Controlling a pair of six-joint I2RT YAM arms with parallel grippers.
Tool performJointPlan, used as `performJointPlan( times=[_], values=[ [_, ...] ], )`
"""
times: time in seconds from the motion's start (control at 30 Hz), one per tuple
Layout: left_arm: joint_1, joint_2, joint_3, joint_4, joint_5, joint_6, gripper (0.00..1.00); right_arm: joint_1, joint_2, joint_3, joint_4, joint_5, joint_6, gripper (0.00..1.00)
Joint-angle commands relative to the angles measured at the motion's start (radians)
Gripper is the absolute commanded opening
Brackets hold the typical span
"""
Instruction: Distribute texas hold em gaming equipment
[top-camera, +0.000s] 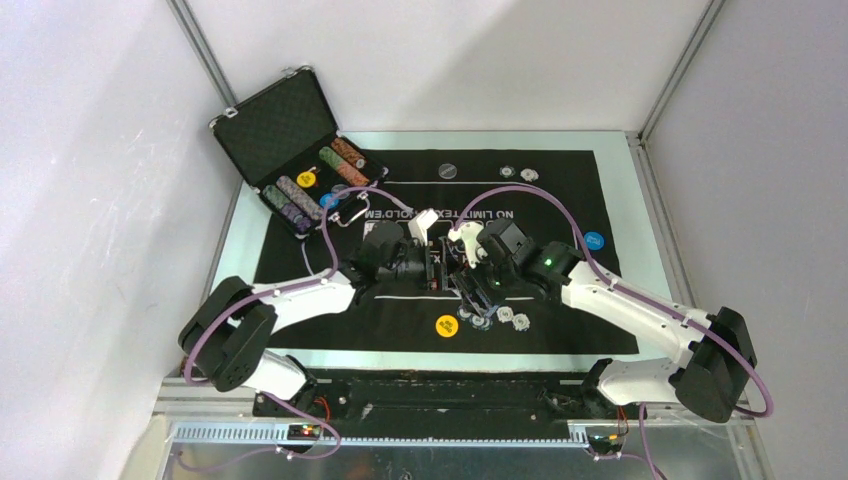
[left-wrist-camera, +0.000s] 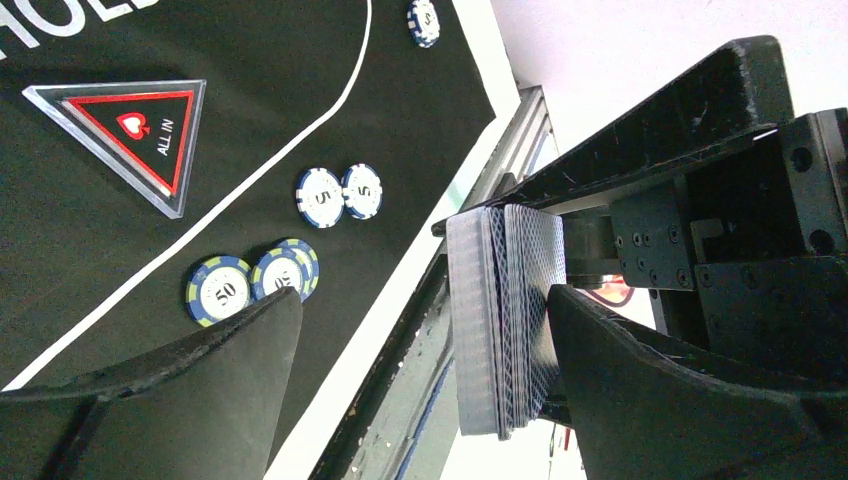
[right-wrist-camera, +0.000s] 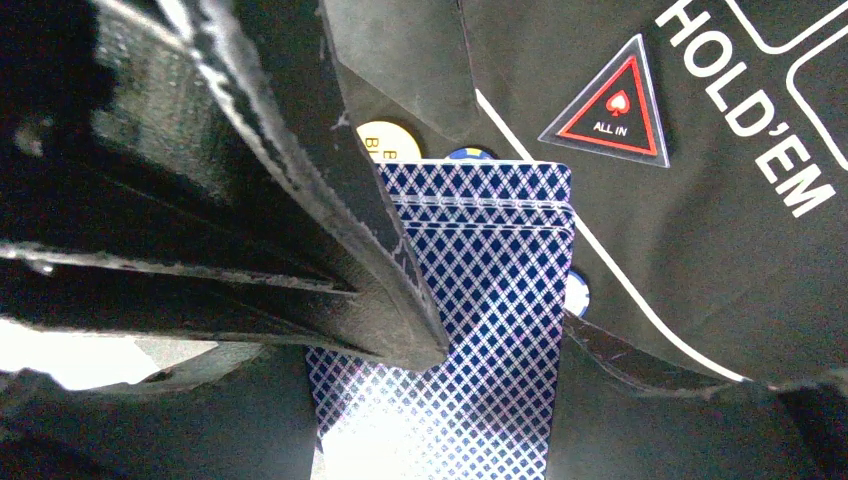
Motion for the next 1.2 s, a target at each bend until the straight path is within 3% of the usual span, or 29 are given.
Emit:
performJointPlan(
  times=[0.0, 0.4, 0.93, 1.17],
  values=[
    [-0.008, 0.007, 0.036, 0.016, 0.01, 0.022, 1.0, 0.005, -0.018, 0.006, 0.047, 0.002, -0.01, 0.0],
    [-0.002, -0.01, 0.058, -0.184, -0.118, 0.16, 0.92, 0.006, -0.025, 0.006, 0.023, 0.024, -0.003, 0.0],
    [0.039, -0.068, 0.026, -0.166, -0.122, 0.186, 0.86, 0.005, -0.012, 0.006, 0.005, 0.043, 0.007, 0.0],
    [0.038, -0.094, 0.01, -0.091, -0.068, 0.17, 0.78, 0.003, 0.005, 0.007, -0.003, 0.064, 0.018, 0.0]
  ],
)
